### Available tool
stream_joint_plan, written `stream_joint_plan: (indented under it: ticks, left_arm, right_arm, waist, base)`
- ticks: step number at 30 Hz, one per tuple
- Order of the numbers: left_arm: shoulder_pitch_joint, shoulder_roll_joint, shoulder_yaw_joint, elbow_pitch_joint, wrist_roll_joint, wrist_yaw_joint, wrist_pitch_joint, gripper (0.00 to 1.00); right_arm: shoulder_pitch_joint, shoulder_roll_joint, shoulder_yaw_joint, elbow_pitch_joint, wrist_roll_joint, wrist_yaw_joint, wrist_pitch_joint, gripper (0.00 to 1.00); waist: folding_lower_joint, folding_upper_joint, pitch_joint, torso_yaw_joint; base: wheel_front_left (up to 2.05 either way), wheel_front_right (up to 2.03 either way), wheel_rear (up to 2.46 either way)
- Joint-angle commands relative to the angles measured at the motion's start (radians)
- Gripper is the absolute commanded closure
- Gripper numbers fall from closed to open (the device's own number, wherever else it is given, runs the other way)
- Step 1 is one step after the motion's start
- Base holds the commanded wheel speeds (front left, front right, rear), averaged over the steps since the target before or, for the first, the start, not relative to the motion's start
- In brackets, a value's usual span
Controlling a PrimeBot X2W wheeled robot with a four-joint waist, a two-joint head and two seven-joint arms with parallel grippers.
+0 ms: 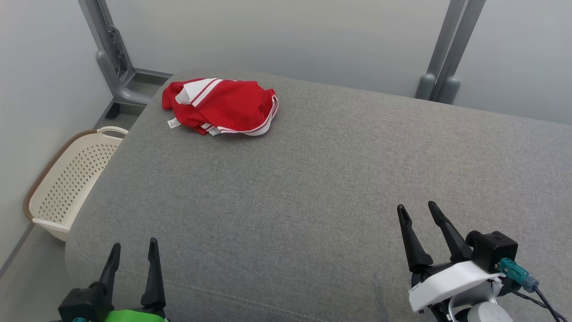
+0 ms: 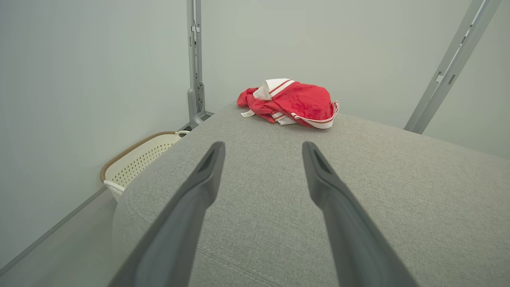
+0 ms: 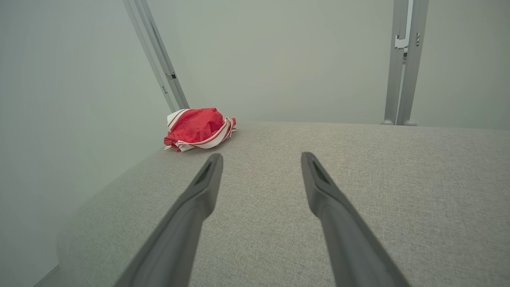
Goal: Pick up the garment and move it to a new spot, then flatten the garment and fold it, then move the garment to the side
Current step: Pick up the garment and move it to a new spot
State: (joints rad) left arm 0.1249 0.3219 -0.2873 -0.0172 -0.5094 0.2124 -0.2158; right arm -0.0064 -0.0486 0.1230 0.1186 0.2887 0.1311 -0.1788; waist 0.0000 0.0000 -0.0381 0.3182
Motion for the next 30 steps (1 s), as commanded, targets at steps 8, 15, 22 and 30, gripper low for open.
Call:
stream_joint_plan:
  ticks: [8,15,22,30]
  left_arm:
    - [-0.115,0.03,-0.007,0.027,0.001,-0.031,0.041,0.0]
    - [-0.335,0.07,-0.019,0.075,-0.003,-0.1,0.126,0.0]
    - [-0.629,0.11,-0.038,0.175,-0.02,-0.202,0.261,0.0]
    - [-0.919,0.146,-0.019,0.322,-0.091,-0.281,0.433,0.0]
  right_arm:
    - [-0.026,-0.004,-0.008,-0.021,-0.019,-0.001,0.007,0.0]
    - [-0.071,-0.004,-0.028,-0.065,-0.054,-0.001,0.025,0.0]
    - [-0.136,-0.004,-0.03,-0.128,-0.099,-0.001,0.051,0.0]
    - [-0.232,-0.004,-0.011,-0.179,-0.128,-0.001,0.061,0.0]
  waist:
    - [0.0,0.0,0.036,-0.01]
    - [0.0,0.0,0.121,-0.033]
    - [0.0,0.0,0.246,-0.077]
    - [0.0,0.0,0.4,-0.167]
  base:
    - [0.0,0.0,0.0]
    - [0.0,0.0,0.0]
    - [0.0,0.0,0.0]
    - [0.0,0.0,0.0]
